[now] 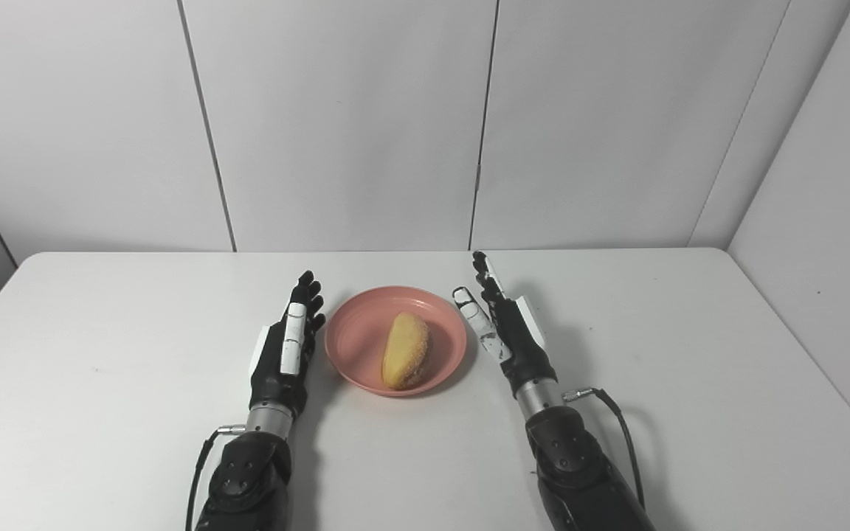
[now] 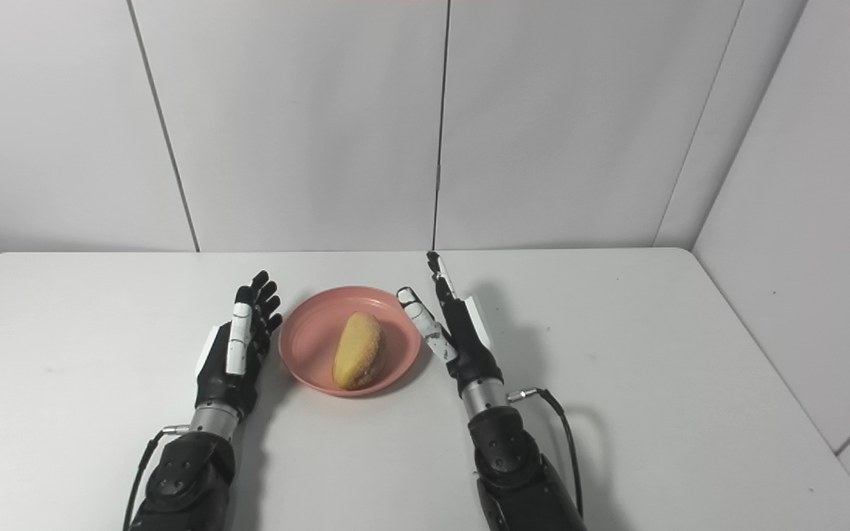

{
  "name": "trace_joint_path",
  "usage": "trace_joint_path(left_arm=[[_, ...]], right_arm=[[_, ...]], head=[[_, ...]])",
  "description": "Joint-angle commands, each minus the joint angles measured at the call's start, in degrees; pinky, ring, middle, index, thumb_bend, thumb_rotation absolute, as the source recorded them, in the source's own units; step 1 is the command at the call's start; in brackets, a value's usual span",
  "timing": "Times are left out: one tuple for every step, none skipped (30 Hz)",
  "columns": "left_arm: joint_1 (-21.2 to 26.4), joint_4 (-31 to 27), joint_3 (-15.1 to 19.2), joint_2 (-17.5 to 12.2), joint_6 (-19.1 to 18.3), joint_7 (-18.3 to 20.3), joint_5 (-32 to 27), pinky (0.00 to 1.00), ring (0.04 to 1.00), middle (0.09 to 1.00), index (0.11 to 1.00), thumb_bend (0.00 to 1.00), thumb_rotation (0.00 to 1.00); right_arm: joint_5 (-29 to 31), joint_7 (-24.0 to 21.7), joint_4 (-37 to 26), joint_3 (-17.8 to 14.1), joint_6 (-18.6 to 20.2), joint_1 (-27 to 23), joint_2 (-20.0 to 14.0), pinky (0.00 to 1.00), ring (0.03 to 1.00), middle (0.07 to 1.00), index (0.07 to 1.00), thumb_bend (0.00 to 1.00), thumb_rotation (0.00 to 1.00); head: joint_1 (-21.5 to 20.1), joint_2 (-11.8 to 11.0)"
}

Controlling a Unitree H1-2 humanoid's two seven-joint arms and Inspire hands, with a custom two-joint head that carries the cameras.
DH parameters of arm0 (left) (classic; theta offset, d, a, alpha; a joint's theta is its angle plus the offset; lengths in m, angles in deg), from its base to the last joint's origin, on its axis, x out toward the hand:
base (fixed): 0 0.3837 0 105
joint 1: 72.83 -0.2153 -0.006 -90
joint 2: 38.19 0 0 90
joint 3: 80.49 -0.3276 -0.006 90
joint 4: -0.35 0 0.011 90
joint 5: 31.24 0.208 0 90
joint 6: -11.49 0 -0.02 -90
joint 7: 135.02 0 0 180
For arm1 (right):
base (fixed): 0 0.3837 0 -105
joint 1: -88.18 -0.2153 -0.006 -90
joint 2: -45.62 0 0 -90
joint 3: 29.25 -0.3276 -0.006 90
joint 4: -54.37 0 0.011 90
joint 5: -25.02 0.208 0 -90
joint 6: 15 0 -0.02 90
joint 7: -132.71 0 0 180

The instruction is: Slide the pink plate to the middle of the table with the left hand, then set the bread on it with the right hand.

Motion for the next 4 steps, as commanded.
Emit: trace_joint_path(left_arm=[[1.87,-1.6,0.05,0.06,0.88,0.11,-0.02,0.99,0.992,0.992,0.975,0.77,1.0],[1.85,-1.67,0.04,0.1,0.89,0.08,-0.01,0.98,0.992,0.992,0.974,0.77,1.0],[1.84,-1.71,0.04,0.12,0.92,0.07,0.0,0.99,0.992,0.992,0.975,0.77,1.0],[1.85,-1.66,0.04,0.15,0.96,0.0,0.05,0.99,0.993,0.992,0.976,0.77,1.0]], right_arm=[[0.94,0.51,-0.87,-0.87,0.3,-1.51,0.36,1.0,1.0,1.0,1.0,0.63,1.0],[1.1,0.62,-0.91,-1.09,0.35,-1.49,0.51,1.0,1.0,1.0,1.0,0.63,1.0],[1.19,0.69,-0.93,-1.25,0.4,-1.47,0.62,1.0,1.0,1.0,1.0,0.64,1.0],[1.26,0.88,-1.04,-1.47,0.47,-1.42,0.76,1.0,1.0,1.0,1.0,0.64,1.0]], head=[[0.03,0.0],[-0.03,-0.06],[-0.03,-0.06],[-0.04,0.01]])
